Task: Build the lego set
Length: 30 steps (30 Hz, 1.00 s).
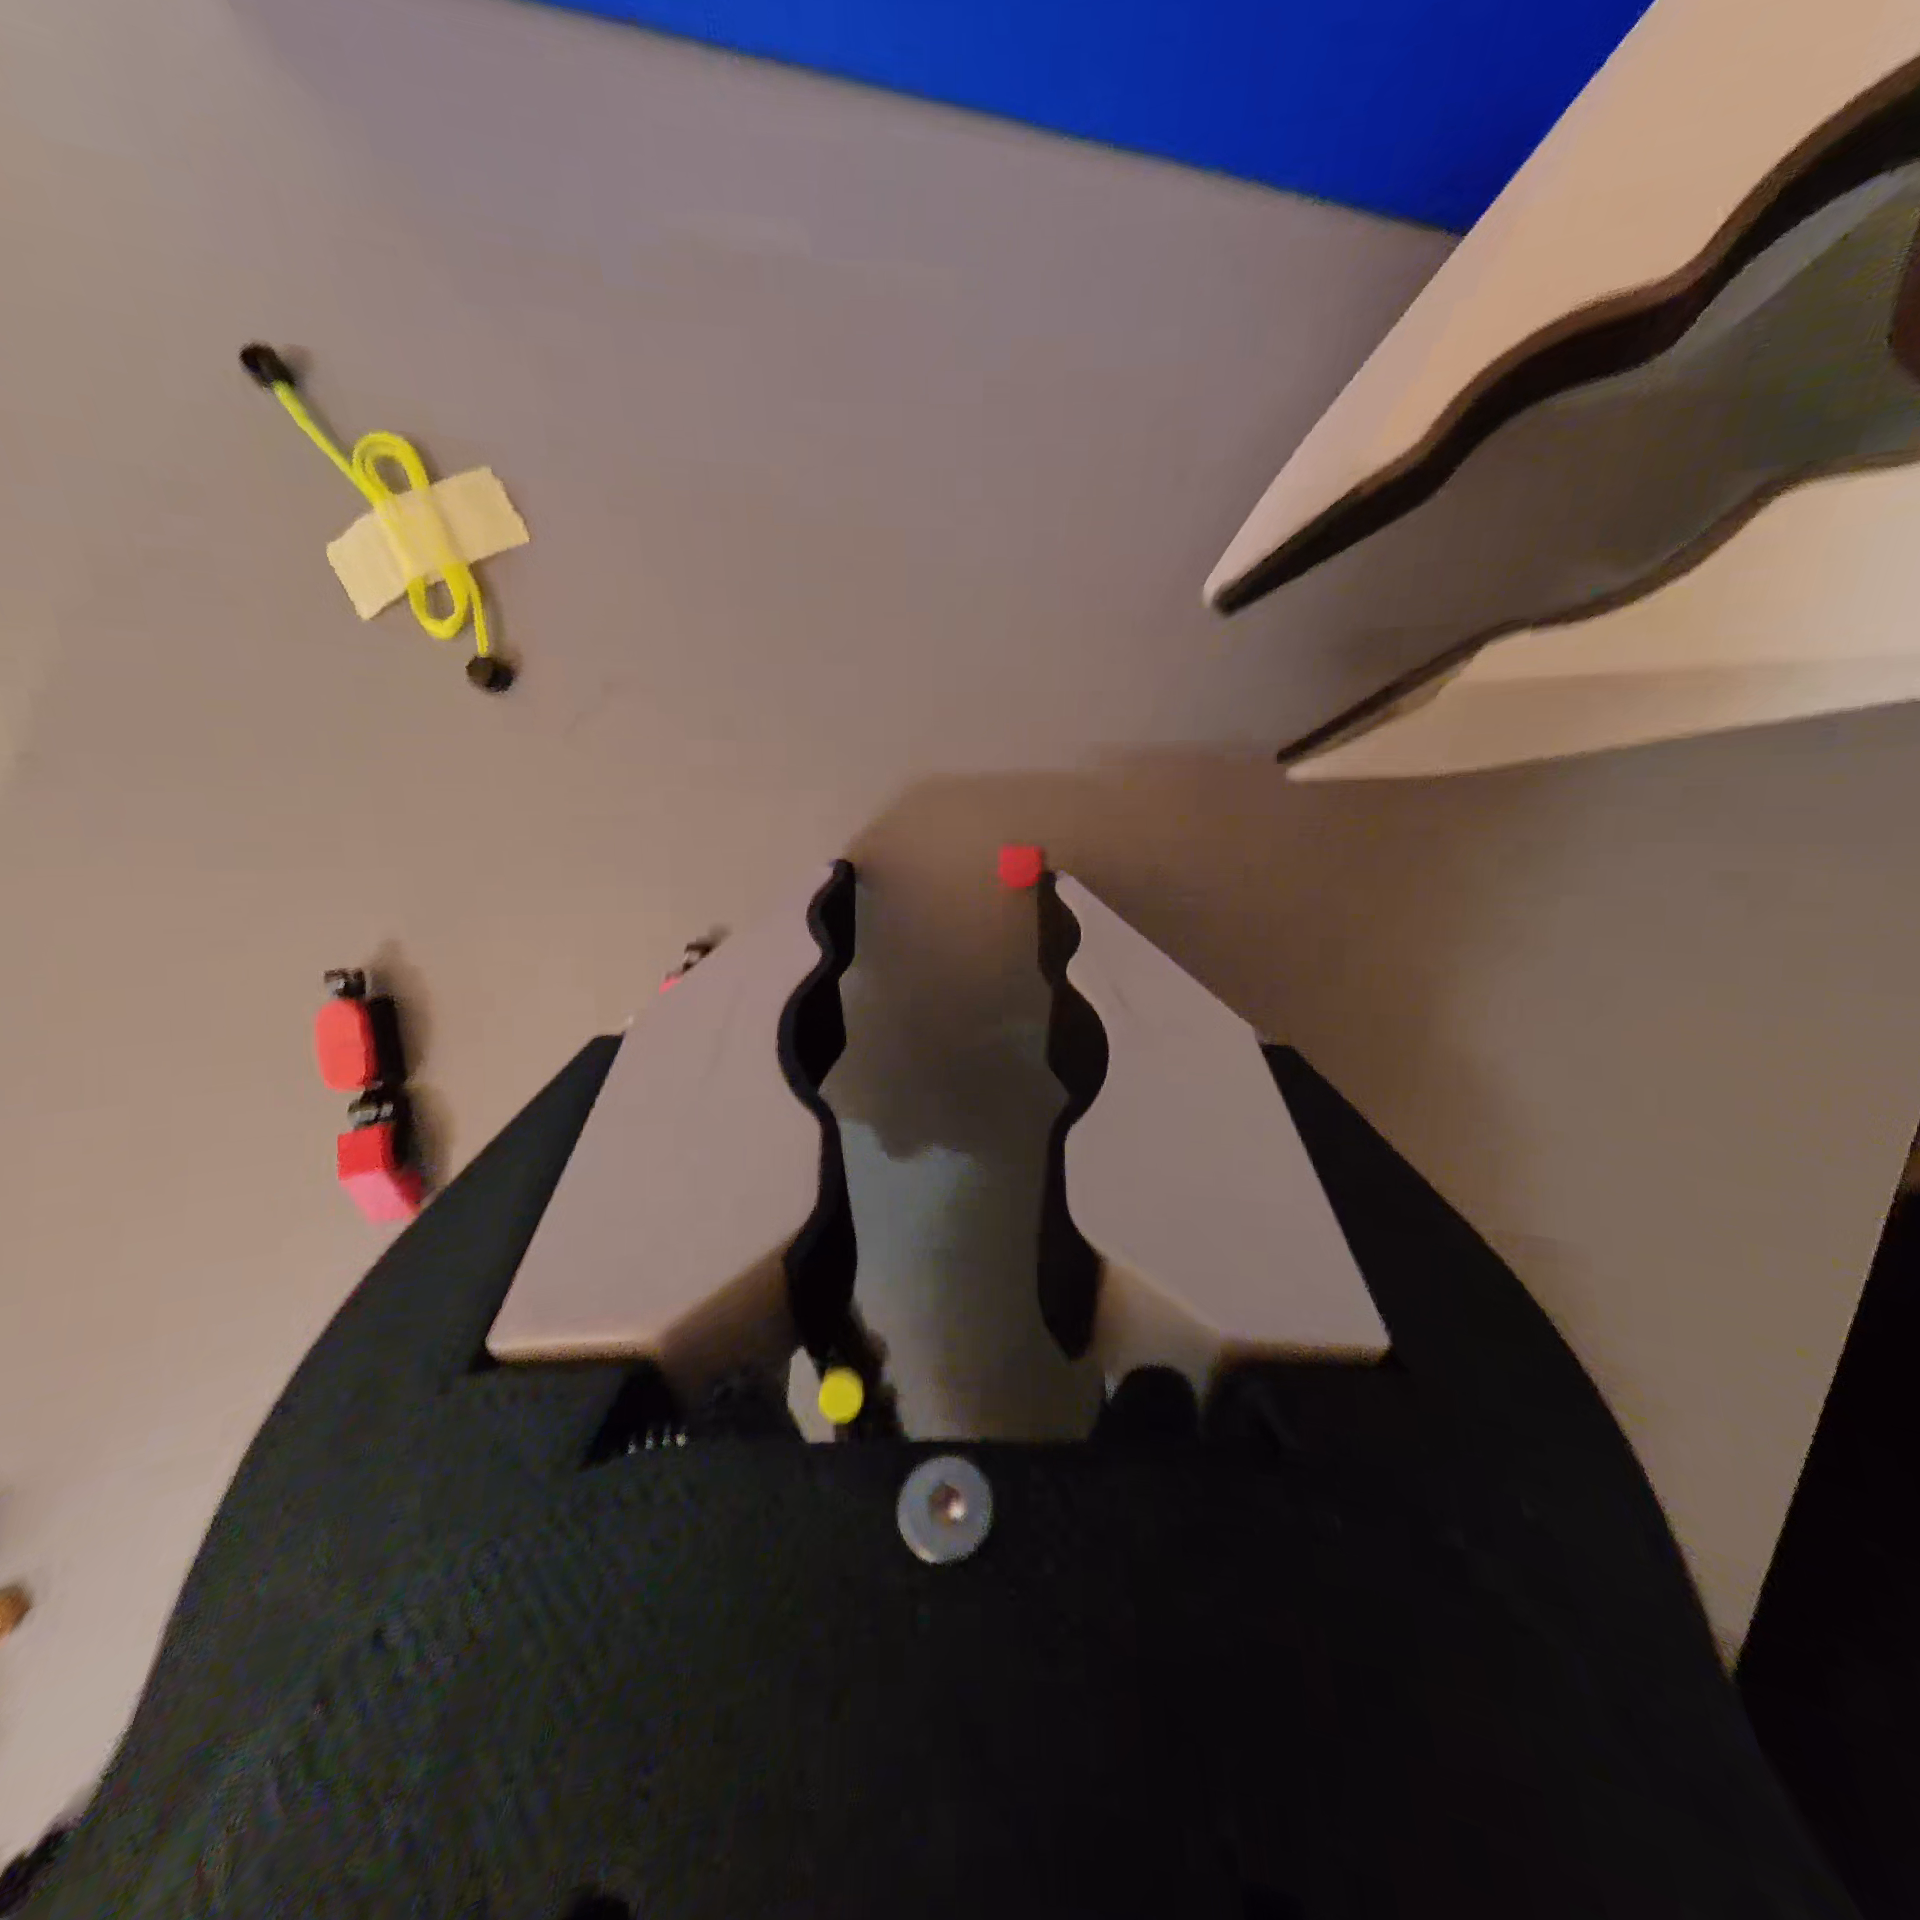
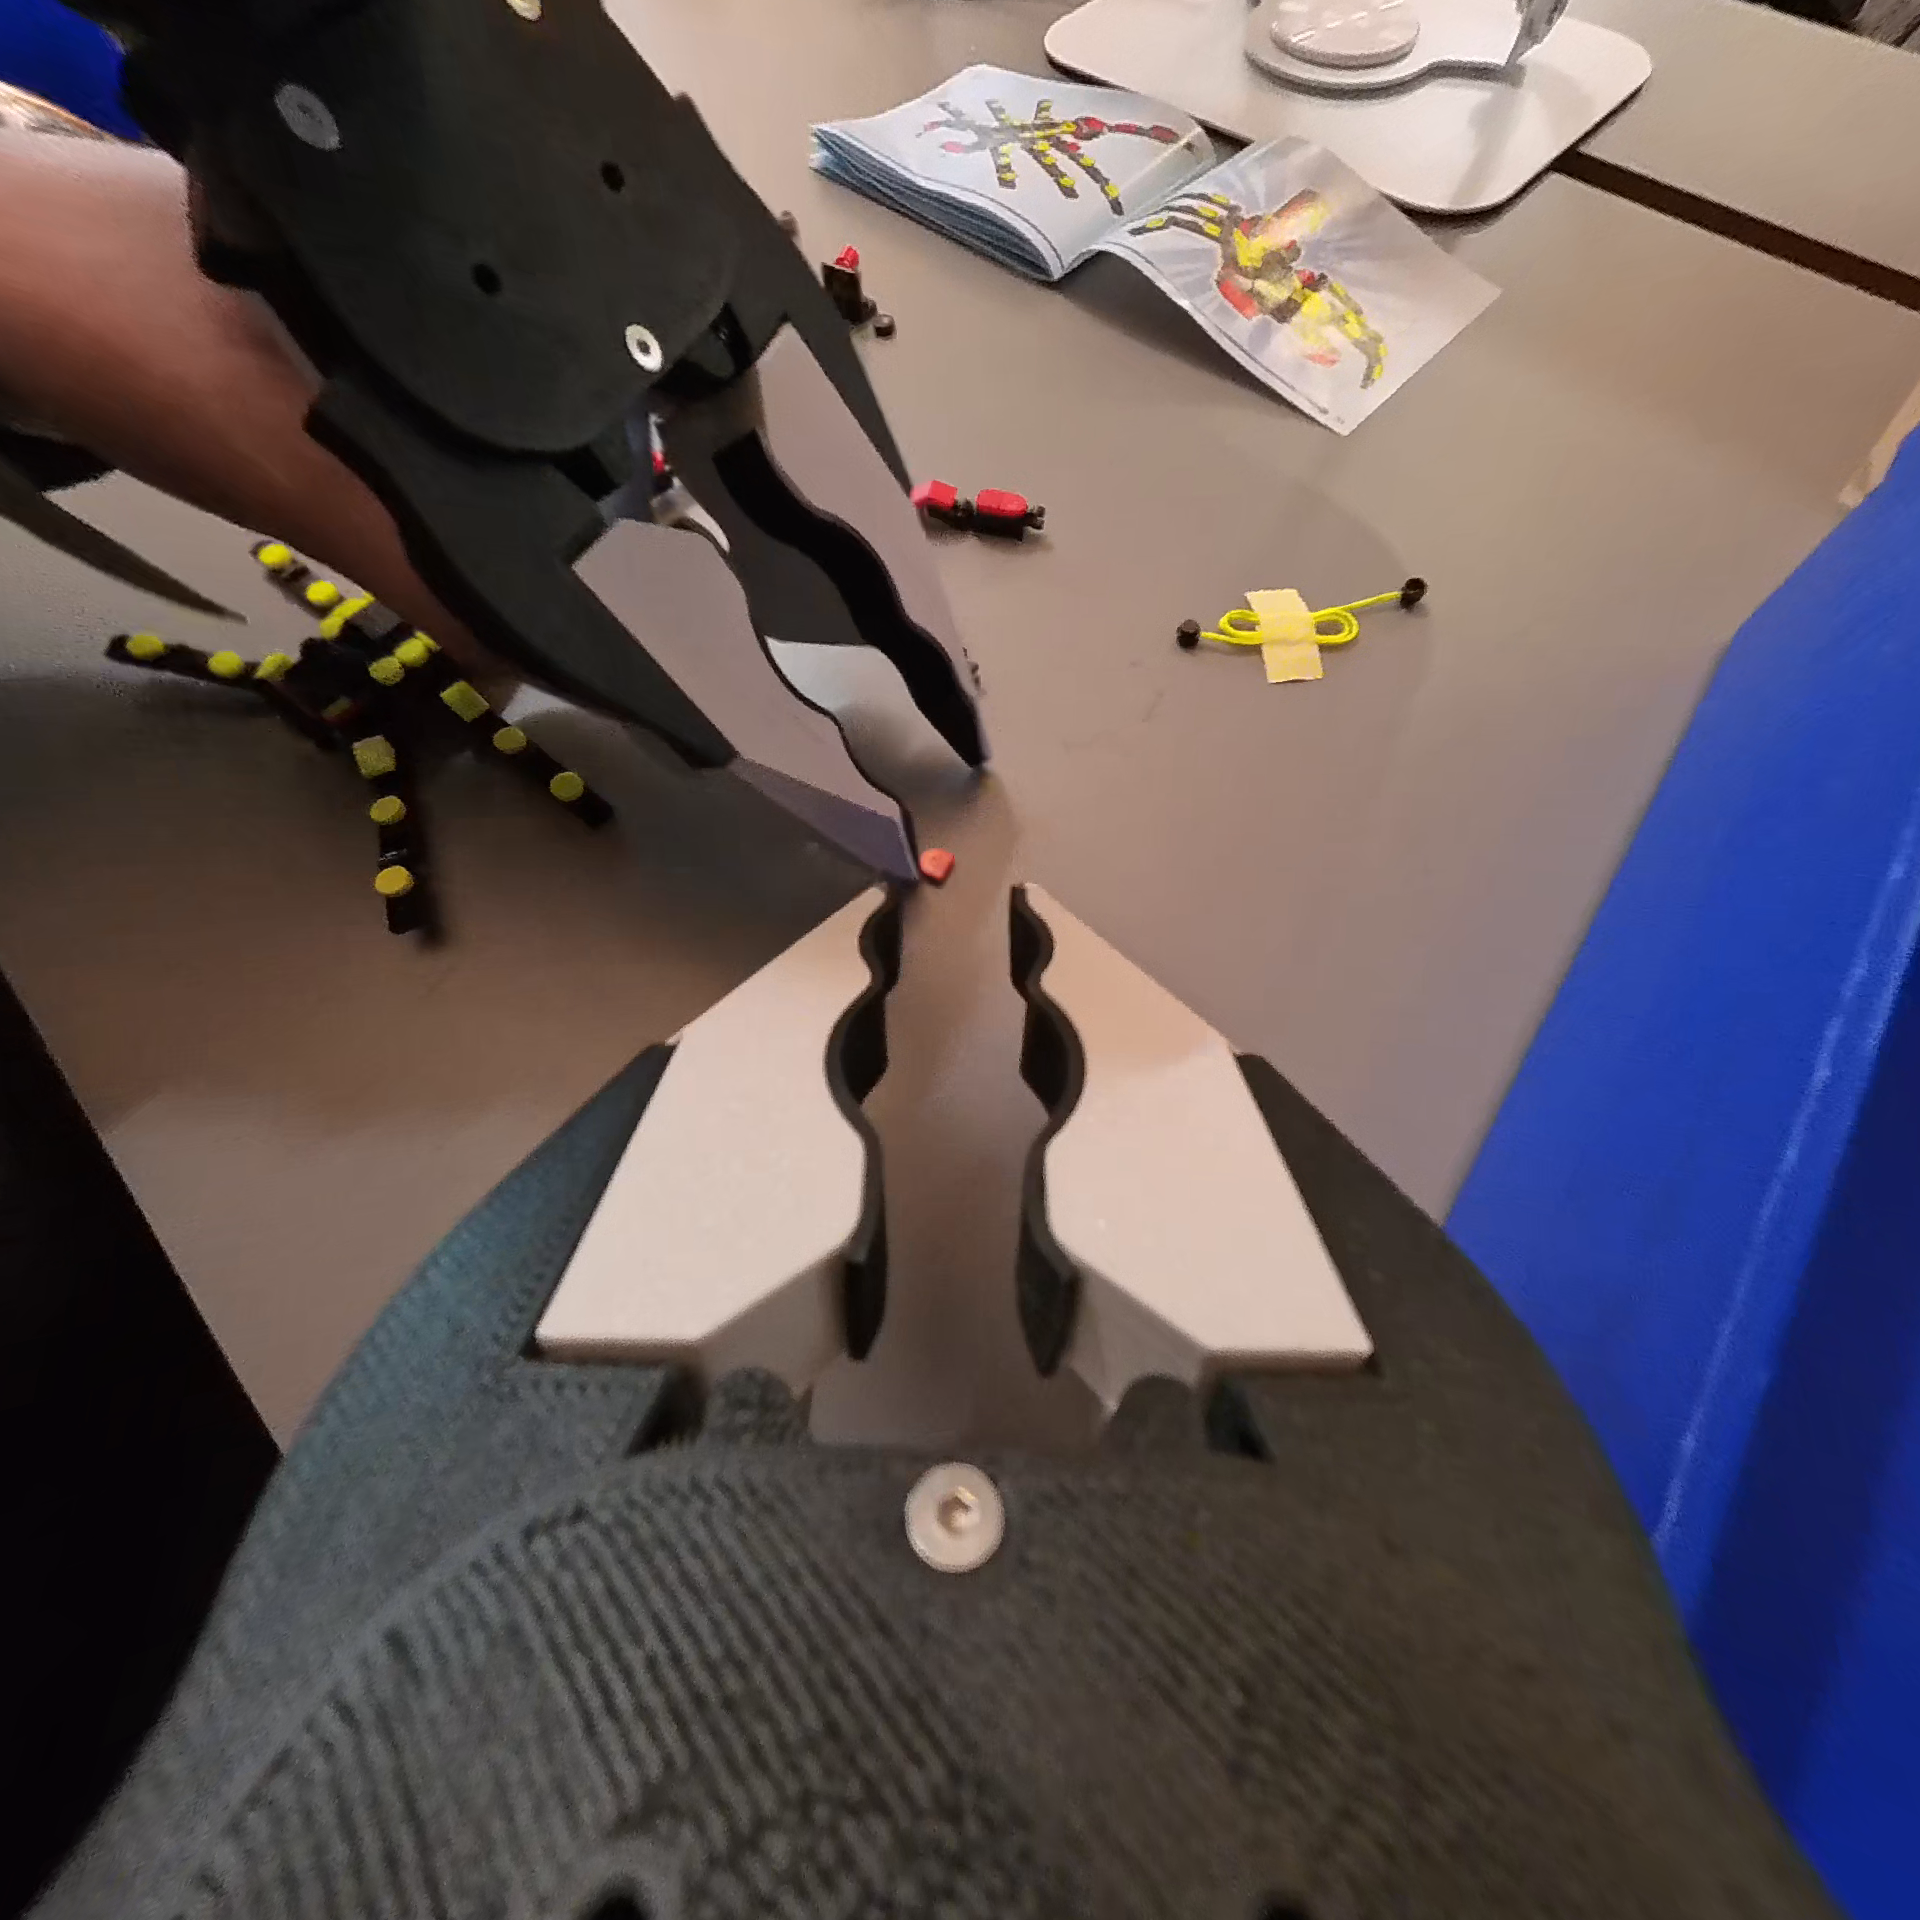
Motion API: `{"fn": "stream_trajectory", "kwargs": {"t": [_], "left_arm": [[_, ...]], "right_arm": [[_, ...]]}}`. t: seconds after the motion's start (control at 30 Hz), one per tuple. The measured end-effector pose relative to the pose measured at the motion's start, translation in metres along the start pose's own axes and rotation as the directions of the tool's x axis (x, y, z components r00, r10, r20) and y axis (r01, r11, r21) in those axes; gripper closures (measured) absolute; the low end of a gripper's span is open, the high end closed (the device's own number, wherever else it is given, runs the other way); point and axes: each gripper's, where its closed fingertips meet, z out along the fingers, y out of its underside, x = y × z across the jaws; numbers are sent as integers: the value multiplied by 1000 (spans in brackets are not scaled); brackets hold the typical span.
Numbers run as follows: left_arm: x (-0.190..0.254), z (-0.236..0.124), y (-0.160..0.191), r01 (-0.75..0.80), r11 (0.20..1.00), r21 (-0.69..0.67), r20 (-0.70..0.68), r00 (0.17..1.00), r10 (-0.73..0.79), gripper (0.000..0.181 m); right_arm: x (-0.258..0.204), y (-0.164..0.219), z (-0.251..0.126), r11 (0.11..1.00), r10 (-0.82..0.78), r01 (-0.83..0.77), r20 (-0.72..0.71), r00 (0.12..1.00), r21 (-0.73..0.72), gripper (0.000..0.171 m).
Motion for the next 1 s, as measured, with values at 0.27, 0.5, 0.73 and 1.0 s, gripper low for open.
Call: {"fn": "stream_trajectory", "kwargs": {"t": [0.27,0.5,0.73,1.0], "left_arm": [[7,-15,1,36,997,66,-17,999,-35,151],[16,0,-3,-58,997,54,-29,998,59,162],[17,3,-3,-12,998,57,-70,997,16,175],[-24,-67,-4,15,974,227,62,998,-30,175]], "right_arm": [[-2,-2,0,1000,-1,1,3,1000,5,152],[0,-3,-1,1000,-7,7,-9,1000,9,153],[-1,-2,1,1000,1,-1,-1,1000,10,154],[-12,-14,-2,996,-24,20,49,998,85,155]]}}
